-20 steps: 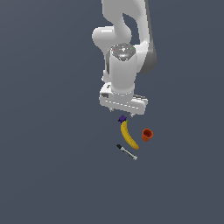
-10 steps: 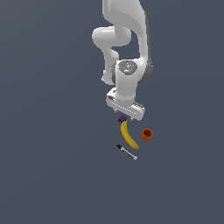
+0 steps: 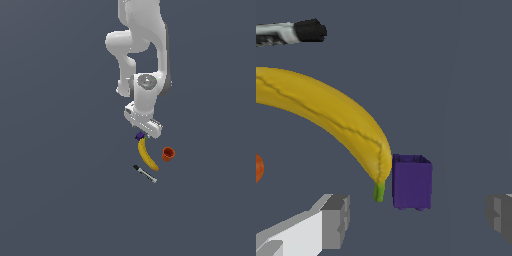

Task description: Pick up a designated object from a clutter of objects.

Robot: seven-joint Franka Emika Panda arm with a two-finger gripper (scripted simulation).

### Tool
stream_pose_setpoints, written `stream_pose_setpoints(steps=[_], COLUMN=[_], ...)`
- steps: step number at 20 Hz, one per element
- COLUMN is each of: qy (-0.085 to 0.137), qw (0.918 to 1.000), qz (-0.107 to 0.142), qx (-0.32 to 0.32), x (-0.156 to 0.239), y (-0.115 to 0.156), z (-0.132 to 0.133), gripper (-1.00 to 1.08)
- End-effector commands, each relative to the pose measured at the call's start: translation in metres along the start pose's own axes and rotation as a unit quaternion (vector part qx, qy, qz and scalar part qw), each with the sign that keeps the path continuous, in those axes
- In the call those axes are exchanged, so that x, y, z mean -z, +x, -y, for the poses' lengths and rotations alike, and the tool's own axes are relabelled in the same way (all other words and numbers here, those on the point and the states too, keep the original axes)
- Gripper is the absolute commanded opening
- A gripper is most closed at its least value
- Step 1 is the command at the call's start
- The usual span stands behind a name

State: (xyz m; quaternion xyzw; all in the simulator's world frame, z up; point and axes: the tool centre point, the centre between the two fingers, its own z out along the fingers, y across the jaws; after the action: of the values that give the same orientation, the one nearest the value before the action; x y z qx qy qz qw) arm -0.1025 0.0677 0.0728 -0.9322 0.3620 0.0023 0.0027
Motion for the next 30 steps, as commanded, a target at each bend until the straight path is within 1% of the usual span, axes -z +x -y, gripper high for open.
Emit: stream_pose_setpoints(steps=[1, 10, 21, 27, 28, 30], qy=[-0.001, -0.002, -0.002, -0.002, -0.002, -0.002], qw=[0.9999, 0.9999, 0.9999, 0.9999, 0.9999, 0.9999], qz=[-0.002, -0.003, -0.003, -0.003, -0.003, -0.003], qx=[-0.01, -0.013, -0.015, -0.016, -0.016, -0.016], x=[-0.004, -0.009, -0.049, -0.057, -0.057, -0.057], y=[-0.003, -0.004, -0.005, -0.004, -0.004, -0.004], z=[-0.003, -0.004, -0.005, -0.005, -0.005, -0.005], gripper=[1.0, 1.0, 1.0, 1.0, -1.0, -1.0])
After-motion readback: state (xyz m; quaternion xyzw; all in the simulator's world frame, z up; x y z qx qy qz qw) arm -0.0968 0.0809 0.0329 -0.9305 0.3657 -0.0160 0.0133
